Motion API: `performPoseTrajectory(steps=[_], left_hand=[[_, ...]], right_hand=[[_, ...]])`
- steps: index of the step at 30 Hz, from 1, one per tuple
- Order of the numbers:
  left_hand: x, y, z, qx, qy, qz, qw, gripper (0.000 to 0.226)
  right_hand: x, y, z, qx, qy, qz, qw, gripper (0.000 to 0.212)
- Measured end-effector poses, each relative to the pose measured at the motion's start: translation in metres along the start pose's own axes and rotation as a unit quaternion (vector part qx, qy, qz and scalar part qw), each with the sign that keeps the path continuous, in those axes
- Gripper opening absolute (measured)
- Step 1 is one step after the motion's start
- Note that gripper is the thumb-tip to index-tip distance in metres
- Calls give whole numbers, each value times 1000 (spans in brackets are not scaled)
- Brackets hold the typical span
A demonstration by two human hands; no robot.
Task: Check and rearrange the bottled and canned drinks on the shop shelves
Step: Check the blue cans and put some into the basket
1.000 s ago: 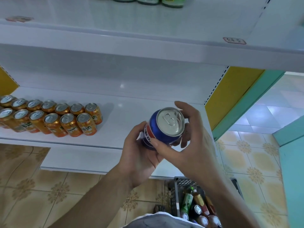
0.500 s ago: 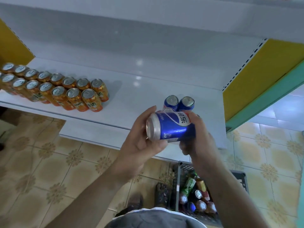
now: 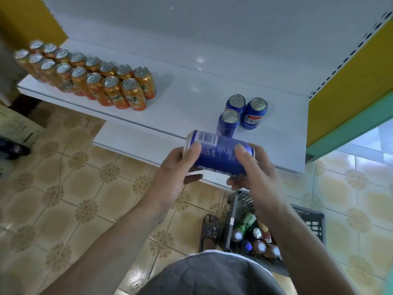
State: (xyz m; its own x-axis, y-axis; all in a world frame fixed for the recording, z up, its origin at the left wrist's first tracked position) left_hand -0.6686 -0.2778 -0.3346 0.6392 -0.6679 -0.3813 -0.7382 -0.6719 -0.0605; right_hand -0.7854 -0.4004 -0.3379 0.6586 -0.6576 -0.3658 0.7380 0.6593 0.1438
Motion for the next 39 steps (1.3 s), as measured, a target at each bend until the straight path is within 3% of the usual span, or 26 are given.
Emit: performPoseTrajectory(steps=[4, 9, 18, 23, 26, 29, 33, 39], left_hand=[[-37, 6, 12, -6, 77, 43, 996, 57], [-72, 17, 31, -103, 82, 55, 990, 64], [-111, 83, 51, -1, 138, 55, 989, 64], [-105, 137, 96, 114, 51, 95, 988, 62], [-98, 188, 146, 211, -21, 109, 971, 59], [-91, 251, 207, 229, -90, 105, 964, 43], [-82, 336, 288, 242, -173, 133, 945, 41], [-48, 420, 398, 288, -235, 192, 908, 33]], right_hand=[[-32, 2, -49, 108, 112, -32, 987, 56], [-86, 1, -87, 136, 195, 39, 970, 55], [-138, -62, -127, 206, 278, 32, 938, 54], [-138, -134, -164, 197, 285, -24, 938, 46], [-142, -204, -205, 133, 324, -33, 936, 49], [-147, -290, -249, 30, 378, -64, 923, 55], [-143, -393, -314, -40, 416, -139, 898, 53], [-92, -507, -424, -167, 433, -181, 867, 60]])
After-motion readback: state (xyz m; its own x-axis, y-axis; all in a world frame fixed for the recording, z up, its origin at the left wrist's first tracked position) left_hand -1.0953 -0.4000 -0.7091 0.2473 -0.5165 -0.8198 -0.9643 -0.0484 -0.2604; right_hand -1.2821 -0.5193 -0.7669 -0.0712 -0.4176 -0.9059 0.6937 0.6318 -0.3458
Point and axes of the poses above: each hand's wrist, its own x-axis towards the middle knuckle, its own y-axis out of the palm, z = x × y, the point moved 9 cm from there along x, towards the middle knuckle, and after that the axes turned 5 degrees about x, right-handed, at the moved point
